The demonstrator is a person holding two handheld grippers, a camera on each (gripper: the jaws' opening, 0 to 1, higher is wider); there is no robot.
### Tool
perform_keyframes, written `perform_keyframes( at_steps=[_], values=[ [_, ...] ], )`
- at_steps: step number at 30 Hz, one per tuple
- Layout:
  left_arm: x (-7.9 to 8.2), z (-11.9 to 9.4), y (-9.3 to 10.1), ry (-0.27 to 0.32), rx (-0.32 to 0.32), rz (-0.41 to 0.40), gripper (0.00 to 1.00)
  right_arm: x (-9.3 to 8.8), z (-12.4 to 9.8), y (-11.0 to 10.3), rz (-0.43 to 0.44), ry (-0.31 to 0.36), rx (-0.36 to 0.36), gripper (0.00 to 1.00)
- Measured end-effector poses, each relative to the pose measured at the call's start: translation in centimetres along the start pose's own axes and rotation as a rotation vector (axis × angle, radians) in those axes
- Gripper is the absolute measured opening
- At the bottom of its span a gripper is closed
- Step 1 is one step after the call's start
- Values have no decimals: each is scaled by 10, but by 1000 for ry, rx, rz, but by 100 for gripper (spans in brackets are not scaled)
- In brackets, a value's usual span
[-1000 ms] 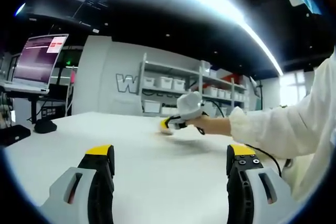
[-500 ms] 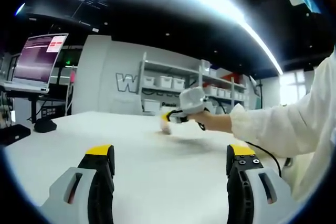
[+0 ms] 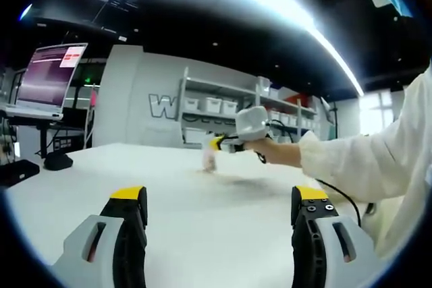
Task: Open the resealable bag by pulling the two sides of the seal apart until the entire bag opening is separated and visibly accessible.
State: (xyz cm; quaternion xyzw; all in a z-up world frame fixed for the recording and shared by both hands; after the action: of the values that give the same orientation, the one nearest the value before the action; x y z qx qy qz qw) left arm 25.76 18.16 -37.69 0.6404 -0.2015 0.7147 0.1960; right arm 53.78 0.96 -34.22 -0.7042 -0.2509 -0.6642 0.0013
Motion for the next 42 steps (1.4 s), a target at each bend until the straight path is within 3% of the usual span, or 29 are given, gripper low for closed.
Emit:
perform_keyframes(
  at_steps=[24, 42],
  values=[
    [7, 0, 5, 5, -9, 18, 87, 21, -18, 2, -23, 48, 20, 0],
    [7, -2, 5, 4, -8, 19, 87, 18, -36, 7, -31, 51, 28, 0]
  ],
)
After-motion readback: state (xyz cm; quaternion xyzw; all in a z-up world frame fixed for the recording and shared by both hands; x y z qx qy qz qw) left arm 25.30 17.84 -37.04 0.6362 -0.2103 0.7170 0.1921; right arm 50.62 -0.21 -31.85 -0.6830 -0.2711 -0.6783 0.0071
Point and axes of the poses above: the point that each gripper's makers call its tool centre point, and the gripper's own axes: z roughly forward along the fingers, y roughly to its right, x roughly out of its top, the point moved 1 cm from there along -z, roughly backward along the fingers, and after that the axes turned 7 degrees about z, right-handed, at the moved point
